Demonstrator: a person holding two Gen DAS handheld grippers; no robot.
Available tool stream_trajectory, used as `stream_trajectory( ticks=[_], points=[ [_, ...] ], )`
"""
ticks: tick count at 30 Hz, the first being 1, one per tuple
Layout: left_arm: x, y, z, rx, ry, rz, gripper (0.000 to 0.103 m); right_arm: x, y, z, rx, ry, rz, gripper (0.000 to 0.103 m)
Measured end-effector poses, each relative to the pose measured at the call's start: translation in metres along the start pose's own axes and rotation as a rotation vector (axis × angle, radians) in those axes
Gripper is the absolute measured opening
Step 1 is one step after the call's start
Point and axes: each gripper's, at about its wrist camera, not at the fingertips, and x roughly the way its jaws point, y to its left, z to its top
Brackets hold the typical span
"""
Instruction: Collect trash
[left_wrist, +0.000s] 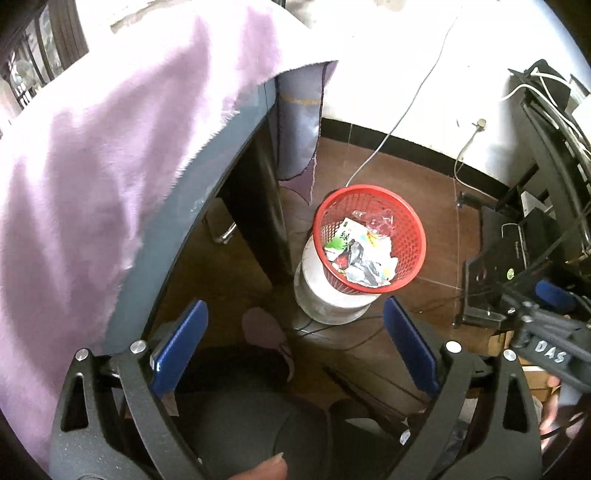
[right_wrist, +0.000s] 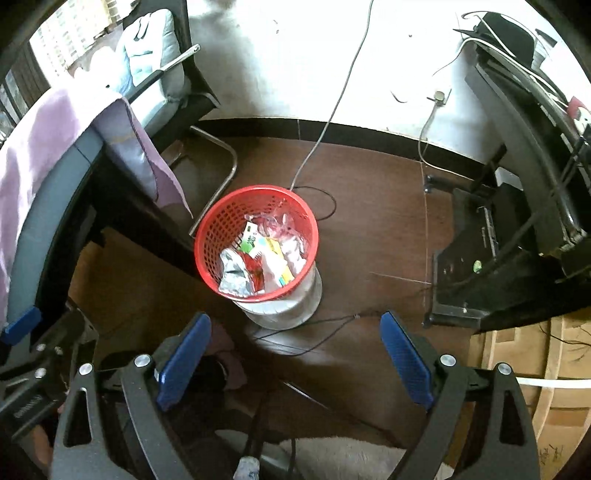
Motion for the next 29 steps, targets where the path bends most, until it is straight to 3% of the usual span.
stream_trajectory(
  ticks=[11, 29],
  points=[
    [-0.022, -0.001, -0.007, 0.029, -0.067, 0.014, 0.095, 0.0, 0.011, -0.012, -0.015, 0.018, 0.004, 0.091],
    [-0.024, 0.001, -0.008, 0.009, -0.076, 0.044, 0.096, 0.011, 0.012, -0.016, -0.016, 0.051, 0.006, 0.091]
  ],
)
